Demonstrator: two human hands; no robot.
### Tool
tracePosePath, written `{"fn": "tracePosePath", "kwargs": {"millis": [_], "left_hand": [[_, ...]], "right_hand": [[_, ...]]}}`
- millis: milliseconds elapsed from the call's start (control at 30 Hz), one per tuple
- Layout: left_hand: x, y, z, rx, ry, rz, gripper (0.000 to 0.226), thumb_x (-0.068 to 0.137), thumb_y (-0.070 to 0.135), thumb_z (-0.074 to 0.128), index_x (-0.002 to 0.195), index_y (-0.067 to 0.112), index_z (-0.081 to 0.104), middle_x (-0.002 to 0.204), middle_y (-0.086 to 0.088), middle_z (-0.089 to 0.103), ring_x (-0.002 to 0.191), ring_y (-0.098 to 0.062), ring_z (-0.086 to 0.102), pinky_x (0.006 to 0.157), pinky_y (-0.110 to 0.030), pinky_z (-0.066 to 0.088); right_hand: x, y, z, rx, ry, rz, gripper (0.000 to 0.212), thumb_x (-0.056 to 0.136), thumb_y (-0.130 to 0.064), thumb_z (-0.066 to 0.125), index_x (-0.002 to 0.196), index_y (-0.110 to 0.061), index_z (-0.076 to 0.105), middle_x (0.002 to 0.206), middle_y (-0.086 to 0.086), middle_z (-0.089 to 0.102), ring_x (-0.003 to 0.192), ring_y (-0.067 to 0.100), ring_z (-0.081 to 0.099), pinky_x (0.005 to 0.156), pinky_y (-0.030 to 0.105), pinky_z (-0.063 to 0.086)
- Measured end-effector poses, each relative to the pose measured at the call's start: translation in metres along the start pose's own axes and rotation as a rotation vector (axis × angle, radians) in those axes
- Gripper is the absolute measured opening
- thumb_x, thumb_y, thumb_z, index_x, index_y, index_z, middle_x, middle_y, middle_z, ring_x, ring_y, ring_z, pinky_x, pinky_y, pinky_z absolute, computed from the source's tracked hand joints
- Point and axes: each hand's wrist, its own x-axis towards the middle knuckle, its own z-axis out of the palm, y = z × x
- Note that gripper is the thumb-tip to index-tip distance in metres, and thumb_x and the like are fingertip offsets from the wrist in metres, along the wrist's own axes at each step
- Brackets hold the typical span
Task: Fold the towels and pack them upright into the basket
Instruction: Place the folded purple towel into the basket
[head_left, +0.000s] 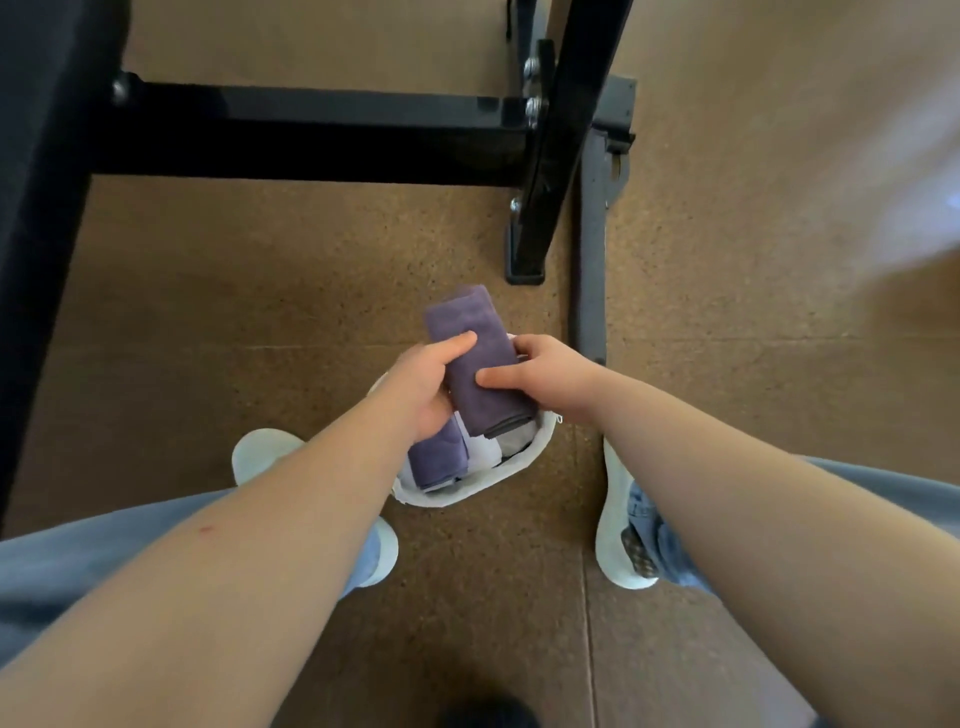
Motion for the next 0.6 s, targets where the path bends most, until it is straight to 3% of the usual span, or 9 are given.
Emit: {"fn": "tracePosePath", "kwargs": {"millis": [167,267,367,500,600], "left_hand": [[0.035,-0.009,-0.012,0.23,0.037,0.08,0.044,0.094,0.018,0.074,0.134,0.011,0.059,0.119,-0.013,0.072,0.108,-0.027,0.071,0.08,-0.041,0.063],[0.056,-0.018,-0.017,0.468,0.097,0.117,0.05,0.09,0.026,0.078,0.134,0.013,0.058,0.118,-0.009,0.072,0.103,-0.023,0.071,0.085,-0.042,0.063],[0.07,-0.023,-0.024,0.9,0.17,0.253,0.062,0.083,0.043,0.08,0.136,0.023,0.053,0.122,-0.001,0.07,0.107,-0.02,0.068,0.094,-0.044,0.059],[0.069,-0.028,-0.03,1.35,0.239,0.574,0.056,0.086,0.037,0.078,0.132,0.028,0.049,0.136,-0.001,0.046,0.119,-0.023,0.055,0.1,-0.042,0.052],[0.063,-0.034,-0.037,1.704,0.176,0.863,0.06,0.088,0.04,0.074,0.139,0.024,0.047,0.144,-0.003,0.036,0.129,-0.027,0.041,0.104,-0.042,0.047]], "right_hand": [[0.02,0.029,0.0,-0.202,0.08,0.022,0.05,0.083,-0.027,0.082,0.127,-0.019,0.058,0.118,0.001,0.07,0.107,0.018,0.069,0.098,0.043,0.058],[0.03,0.044,0.005,-0.281,0.08,0.054,0.061,0.085,-0.024,0.077,0.139,-0.017,0.05,0.127,0.004,0.065,0.114,0.023,0.064,0.101,0.046,0.054],[0.04,0.06,0.012,-0.381,0.106,0.071,0.075,0.086,-0.024,0.072,0.152,-0.021,0.036,0.139,0.005,0.057,0.125,0.028,0.057,0.105,0.046,0.051],[0.05,0.073,0.021,-0.458,0.098,0.035,0.087,0.092,-0.017,0.065,0.162,-0.031,0.017,0.154,0.007,0.048,0.137,0.03,0.05,0.109,0.038,0.044],[0.057,0.079,0.029,-0.516,0.119,-0.042,0.088,0.095,-0.014,0.062,0.164,-0.033,0.011,0.155,0.01,0.044,0.138,0.03,0.047,0.109,0.038,0.041]]}}
